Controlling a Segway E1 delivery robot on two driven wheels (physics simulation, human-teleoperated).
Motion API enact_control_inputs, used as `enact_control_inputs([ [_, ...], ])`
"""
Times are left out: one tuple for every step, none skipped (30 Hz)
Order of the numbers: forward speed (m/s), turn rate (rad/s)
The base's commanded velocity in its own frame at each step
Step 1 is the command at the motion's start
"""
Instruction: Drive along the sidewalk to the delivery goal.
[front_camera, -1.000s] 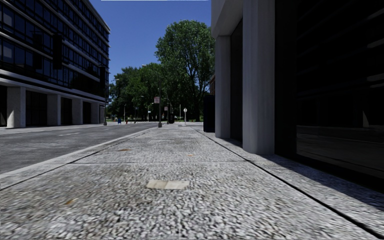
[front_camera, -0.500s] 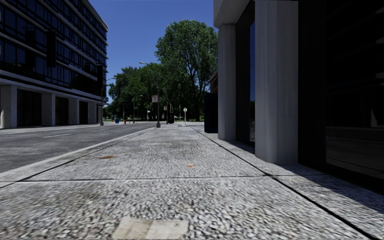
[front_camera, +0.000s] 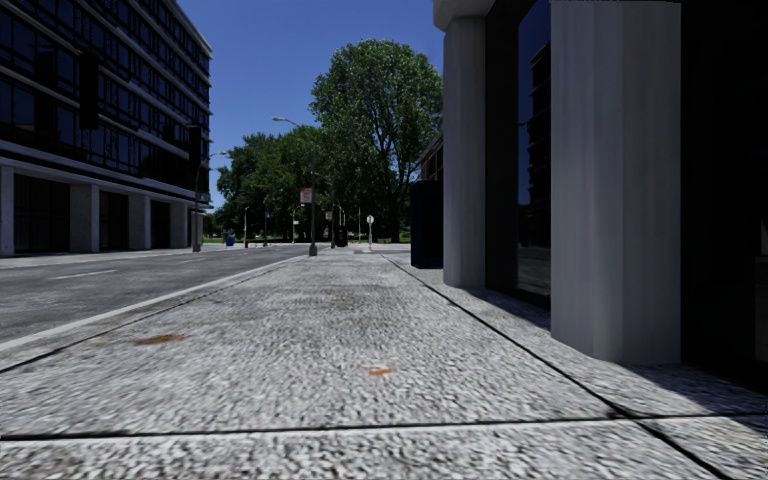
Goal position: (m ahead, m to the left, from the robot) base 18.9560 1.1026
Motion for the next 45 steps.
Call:
enact_control_inputs([
  [2.0,0.0],
  [2.0,0.0],
  [2.0,0.0],
  [2.0,0.0],
  [2.0,0.0],
  [2.0,0.0],
  [2.0,0.0],
  [2.0,0.0],
  [2.0,0.0],
  [2.0,0.0],
  [2.0,0.0],
  [2.0,0.0],
  [2.0,0.0],
  [2.0,0.0],
  [2.0,0.0],
  [2.0,0.0],
  [2.0,0.0],
  [2.0,0.0],
  [2.0,0.0],
  [2.0,0.0],
  [2.0,0.0],
  [2.0,0.0],
  [2.0,0.0],
  [2.0,0.0],
  [2.0,0.0],
  [2.0,0.0],
  [2.0,0.0],
  [2.0,0.0],
  [2.0,0.0],
  [2.0,0.0],
  [2.0,0.0],
  [2.0,0.0],
  [2.0,0.0],
  [2.0,0.0],
  [2.0,0.0],
  [2.0,0.0],
  [2.0,0.0],
  [2.0,0.0],
  [2.0,0.0],
  [2.0,0.0],
  [2.0,0.0],
  [2.0,0.0],
  [2.0,0.0],
  [2.0,0.0],
  [2.0,0.0],
])
